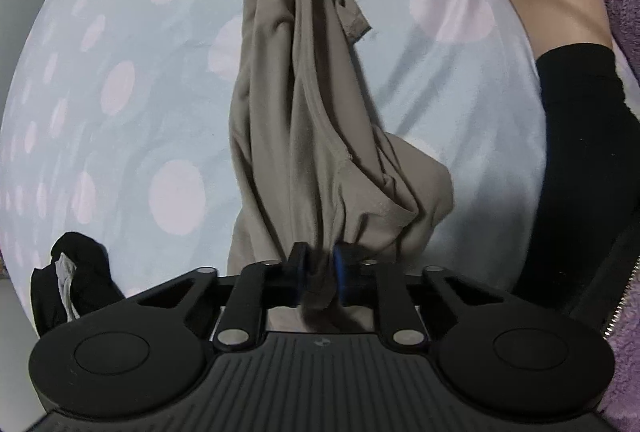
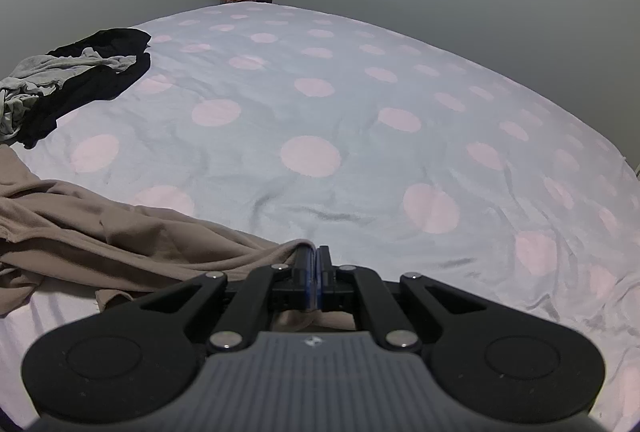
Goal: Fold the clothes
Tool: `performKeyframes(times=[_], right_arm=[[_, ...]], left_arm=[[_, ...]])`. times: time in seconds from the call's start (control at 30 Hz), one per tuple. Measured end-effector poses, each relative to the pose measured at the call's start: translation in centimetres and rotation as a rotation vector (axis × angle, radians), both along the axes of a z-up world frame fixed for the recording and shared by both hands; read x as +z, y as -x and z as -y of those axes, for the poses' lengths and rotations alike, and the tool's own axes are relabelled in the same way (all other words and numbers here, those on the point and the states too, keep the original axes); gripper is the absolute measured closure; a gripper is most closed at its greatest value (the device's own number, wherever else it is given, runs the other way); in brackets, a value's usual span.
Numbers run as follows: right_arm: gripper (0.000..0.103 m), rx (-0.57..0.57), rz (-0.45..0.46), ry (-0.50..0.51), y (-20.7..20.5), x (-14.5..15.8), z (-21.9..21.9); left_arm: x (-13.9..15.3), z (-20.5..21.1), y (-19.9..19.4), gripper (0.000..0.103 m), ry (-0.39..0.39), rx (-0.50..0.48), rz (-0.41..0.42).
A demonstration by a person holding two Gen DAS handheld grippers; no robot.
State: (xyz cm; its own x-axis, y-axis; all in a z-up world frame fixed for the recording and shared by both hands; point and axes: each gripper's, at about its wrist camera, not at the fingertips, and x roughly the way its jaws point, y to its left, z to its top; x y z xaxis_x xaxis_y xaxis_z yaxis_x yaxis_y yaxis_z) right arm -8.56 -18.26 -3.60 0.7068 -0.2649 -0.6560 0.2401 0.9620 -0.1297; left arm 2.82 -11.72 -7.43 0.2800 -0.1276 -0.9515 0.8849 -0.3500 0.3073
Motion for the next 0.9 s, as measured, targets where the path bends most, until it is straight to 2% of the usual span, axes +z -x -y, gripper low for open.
performKeyframes(times=[0.1, 0.23, 0.37, 0.63, 0.83, 0.9], right_arm=[[0.1, -0.002, -0.005, -0.009, -0.2, 0.0, 0.1], [0.1, 0.004, -0.011, -0.004, -0.3, -0.1, -0.2], [0.1, 0.007, -0.016, 0.002, -0.2, -0.2, -0.3], [0.1, 0.007, -0.021, 0.006, -0.4, -0.3, -0.3], [0.1, 0.011, -0.024, 0.01, -0.4, -0.4, -0.3], [0.1, 0.011, -0.024, 0.01, -0.4, -0.4, -0.3]], left_arm=[[0.5, -0.5, 0.5, 0.092, 0.028, -0.022, 0.015], [1.0, -1.5, 1.6, 0.086, 0.107, -0.094, 0.104], [1.3, -2.5, 2.8, 0.086, 0.13, -0.17, 0.123], [-0.1, -1.8, 2.7, 0.086, 0.083, -0.18, 0.118], [-0.1, -0.9, 1.3, 0.086, -0.011, -0.168, 0.015], [0.3, -0.8, 1.0, 0.086, -0.016, -0.166, -0.008]])
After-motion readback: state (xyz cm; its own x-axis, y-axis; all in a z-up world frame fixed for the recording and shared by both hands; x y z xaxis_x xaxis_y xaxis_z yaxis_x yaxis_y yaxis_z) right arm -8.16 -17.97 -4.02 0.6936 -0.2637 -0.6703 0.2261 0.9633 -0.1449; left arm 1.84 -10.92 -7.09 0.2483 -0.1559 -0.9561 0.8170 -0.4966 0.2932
